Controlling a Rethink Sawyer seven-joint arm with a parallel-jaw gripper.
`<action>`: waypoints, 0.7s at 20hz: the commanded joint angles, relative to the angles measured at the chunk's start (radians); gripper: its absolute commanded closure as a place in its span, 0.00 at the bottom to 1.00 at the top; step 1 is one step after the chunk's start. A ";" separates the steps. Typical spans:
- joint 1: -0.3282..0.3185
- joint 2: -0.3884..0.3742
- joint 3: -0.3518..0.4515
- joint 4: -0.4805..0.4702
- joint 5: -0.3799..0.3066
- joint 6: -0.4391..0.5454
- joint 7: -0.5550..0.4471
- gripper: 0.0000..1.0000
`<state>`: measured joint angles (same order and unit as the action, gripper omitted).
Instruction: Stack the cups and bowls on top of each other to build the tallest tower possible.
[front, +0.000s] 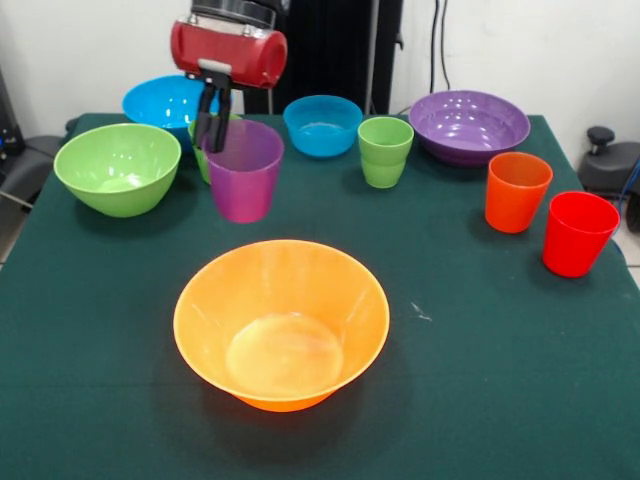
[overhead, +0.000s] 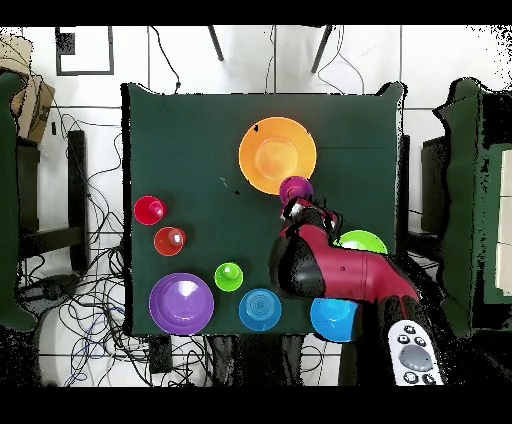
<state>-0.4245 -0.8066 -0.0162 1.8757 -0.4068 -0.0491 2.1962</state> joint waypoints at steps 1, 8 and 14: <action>-0.002 0.046 0.019 -0.110 0.038 -0.074 0.107 1.00; 0.054 0.156 -0.045 -0.168 0.104 -0.169 0.118 1.00; 0.027 0.222 0.000 -0.210 0.116 -0.177 0.104 1.00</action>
<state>-0.4053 -0.6911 -0.0898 1.7686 -0.3180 -0.1835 2.1962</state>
